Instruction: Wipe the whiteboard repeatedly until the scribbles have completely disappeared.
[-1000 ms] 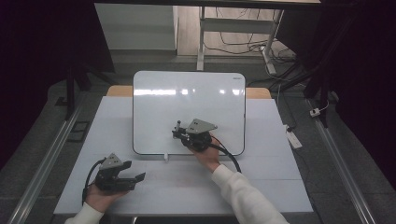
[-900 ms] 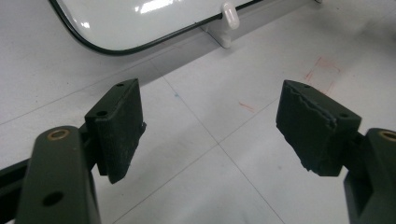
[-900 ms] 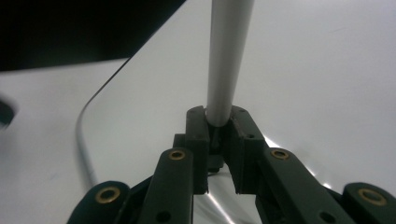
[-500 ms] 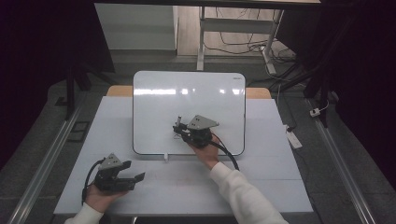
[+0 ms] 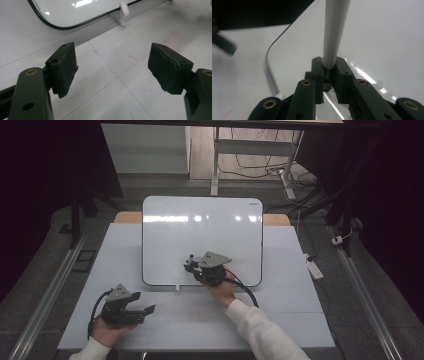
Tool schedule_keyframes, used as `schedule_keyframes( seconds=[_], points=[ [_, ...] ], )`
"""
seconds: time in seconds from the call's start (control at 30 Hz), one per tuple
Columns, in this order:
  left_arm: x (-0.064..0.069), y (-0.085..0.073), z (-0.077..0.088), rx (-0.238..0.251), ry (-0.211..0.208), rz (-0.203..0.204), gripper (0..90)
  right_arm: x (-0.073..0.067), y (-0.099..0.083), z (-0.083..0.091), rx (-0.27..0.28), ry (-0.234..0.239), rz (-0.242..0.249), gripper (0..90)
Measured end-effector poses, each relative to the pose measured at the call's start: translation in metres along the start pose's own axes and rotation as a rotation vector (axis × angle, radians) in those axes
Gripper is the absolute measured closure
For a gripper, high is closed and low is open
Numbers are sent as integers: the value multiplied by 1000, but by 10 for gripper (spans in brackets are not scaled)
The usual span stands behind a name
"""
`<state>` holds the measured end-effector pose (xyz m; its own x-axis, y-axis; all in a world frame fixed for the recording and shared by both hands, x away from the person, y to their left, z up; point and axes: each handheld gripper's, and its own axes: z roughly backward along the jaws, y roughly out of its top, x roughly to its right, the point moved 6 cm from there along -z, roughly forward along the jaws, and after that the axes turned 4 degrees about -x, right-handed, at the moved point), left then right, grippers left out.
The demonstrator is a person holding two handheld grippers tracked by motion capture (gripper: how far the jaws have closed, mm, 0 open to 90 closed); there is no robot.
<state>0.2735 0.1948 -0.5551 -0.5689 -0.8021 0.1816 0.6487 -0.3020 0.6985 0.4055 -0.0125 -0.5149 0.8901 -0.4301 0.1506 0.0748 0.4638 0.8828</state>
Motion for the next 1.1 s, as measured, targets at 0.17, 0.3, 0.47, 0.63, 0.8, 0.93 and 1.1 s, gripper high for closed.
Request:
schedule_keyframes(
  seconds=[0.17,0.3,0.47,0.63,0.8,0.93,1.1],
  points=[
    [1,0,1,2,2,-3,243,18,6,7,53,-49,-79,787],
    [0,0,0,-3,2,-1,242,-3,-1,-2,8,8,-14,788],
    [0,0,1,3,2,2,242,22,7,9,60,-68,-68,787],
    [-1,0,-1,-4,2,-1,242,-2,-3,1,3,-1,-4,787],
    [0,0,1,3,3,4,242,20,4,12,48,-82,-40,787],
    [-1,0,-1,-4,4,0,242,9,-1,8,30,-35,-41,787],
    [0,0,1,1,5,4,241,9,0,7,25,-47,-9,787]
  ],
)
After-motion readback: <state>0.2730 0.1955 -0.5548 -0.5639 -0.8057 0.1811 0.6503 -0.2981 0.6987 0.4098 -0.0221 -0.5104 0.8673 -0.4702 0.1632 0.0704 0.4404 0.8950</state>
